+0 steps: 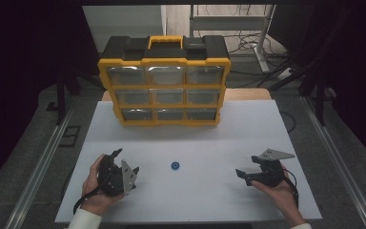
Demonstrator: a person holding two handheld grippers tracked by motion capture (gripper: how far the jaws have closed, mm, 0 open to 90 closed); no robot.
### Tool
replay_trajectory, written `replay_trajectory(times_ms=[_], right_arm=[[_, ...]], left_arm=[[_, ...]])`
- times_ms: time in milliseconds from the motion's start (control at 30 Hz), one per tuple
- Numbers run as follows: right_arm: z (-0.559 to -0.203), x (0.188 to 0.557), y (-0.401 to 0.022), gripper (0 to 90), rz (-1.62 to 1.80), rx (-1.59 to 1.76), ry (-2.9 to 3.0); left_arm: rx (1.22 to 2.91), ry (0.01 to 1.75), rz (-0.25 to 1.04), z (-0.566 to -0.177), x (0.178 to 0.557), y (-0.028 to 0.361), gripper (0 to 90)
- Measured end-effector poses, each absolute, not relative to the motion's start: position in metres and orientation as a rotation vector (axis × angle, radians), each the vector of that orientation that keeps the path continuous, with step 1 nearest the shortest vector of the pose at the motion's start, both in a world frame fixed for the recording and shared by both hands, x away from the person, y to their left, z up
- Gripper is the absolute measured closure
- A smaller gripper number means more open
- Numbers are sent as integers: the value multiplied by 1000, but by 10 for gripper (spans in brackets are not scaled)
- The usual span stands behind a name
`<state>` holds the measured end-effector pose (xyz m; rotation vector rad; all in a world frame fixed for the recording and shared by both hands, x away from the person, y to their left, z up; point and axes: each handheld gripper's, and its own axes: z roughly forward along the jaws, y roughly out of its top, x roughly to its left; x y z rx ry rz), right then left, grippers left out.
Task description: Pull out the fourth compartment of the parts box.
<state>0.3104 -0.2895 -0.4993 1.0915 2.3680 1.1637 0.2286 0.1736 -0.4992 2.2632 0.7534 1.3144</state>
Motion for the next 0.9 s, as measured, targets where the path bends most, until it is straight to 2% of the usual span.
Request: replay_trajectory(times_ms=[900], right_arm=[[-501, 312, -288, 130, 1145, 1092, 2381]], left_arm=[[2326, 592, 1528, -508, 225, 165, 133]])
